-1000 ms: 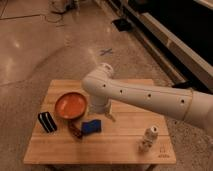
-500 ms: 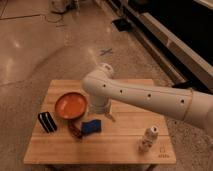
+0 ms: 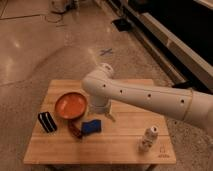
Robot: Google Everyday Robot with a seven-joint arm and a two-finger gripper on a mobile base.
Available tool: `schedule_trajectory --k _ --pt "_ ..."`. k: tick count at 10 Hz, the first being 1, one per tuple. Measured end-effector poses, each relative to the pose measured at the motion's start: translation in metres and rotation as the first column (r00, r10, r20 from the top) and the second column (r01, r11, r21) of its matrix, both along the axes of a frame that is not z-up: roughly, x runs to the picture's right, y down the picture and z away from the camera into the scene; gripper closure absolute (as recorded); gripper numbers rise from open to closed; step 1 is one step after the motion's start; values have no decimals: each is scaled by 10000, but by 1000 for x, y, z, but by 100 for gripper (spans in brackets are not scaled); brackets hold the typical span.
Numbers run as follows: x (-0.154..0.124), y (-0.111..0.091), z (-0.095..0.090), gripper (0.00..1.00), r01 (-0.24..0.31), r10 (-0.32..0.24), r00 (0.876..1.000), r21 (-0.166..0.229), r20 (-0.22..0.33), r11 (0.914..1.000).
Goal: Knock the eraser over
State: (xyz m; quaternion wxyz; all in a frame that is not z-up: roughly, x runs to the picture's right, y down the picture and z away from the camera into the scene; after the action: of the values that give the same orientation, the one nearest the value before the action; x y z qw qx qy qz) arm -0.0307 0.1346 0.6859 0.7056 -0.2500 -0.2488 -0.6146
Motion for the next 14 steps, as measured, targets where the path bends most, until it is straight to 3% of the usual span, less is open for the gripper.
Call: schedule_trajectory --k 4,7,9,14 --pt "-5 1 0 20 181 -181 9998 50 51 9998" --pt "-56 11 3 20 1063 -1070 9915 126 738 9943" --pt "-108 21 10 20 1635 -1640 9768 148 1379 9864" --pt "-185 25 42 20 2189 -2168 9500 160 2247 9756"
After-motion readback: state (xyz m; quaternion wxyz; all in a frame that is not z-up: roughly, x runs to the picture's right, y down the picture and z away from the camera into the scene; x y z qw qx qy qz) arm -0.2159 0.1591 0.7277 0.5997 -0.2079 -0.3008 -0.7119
